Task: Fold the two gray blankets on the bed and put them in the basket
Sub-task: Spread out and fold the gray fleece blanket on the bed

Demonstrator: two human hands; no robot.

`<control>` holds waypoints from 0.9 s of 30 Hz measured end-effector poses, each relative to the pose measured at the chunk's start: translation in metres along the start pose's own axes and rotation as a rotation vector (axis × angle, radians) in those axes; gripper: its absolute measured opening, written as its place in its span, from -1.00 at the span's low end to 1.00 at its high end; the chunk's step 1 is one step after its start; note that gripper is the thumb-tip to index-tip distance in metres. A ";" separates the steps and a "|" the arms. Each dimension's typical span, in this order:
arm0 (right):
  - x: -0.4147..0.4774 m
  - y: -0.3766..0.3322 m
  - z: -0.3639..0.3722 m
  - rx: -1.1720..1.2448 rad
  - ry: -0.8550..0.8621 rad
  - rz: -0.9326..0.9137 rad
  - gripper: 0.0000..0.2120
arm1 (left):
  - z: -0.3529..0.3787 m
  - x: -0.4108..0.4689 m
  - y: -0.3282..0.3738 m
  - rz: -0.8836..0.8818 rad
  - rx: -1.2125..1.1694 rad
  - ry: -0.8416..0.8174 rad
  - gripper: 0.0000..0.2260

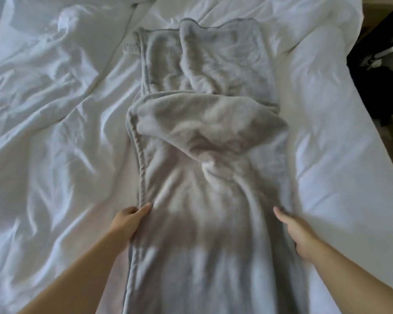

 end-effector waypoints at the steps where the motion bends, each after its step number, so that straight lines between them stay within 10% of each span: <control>1: -0.010 0.024 0.006 0.018 0.002 0.023 -0.43 | 0.000 -0.010 -0.019 -0.012 0.004 0.015 -0.60; 13: -0.107 0.201 0.014 0.074 -0.080 0.175 -0.55 | -0.010 -0.124 -0.179 -0.141 0.096 -0.142 -0.74; 19: -0.156 0.261 -0.020 -0.106 -0.003 0.166 -0.79 | -0.025 -0.181 -0.233 0.003 0.169 0.127 -0.66; 27: -0.194 0.090 -0.081 -0.346 0.376 -0.330 -0.70 | -0.053 -0.215 -0.086 0.347 -0.047 0.243 -0.81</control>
Point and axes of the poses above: each hand's wrist, its own x-axis towards the middle knuckle, its own z-axis out of the palm, y = z × x, the point moved 7 cm from there along x, towards the middle knuckle, and after that the axes turned 10 degrees about -x, right-handed, at the moved point
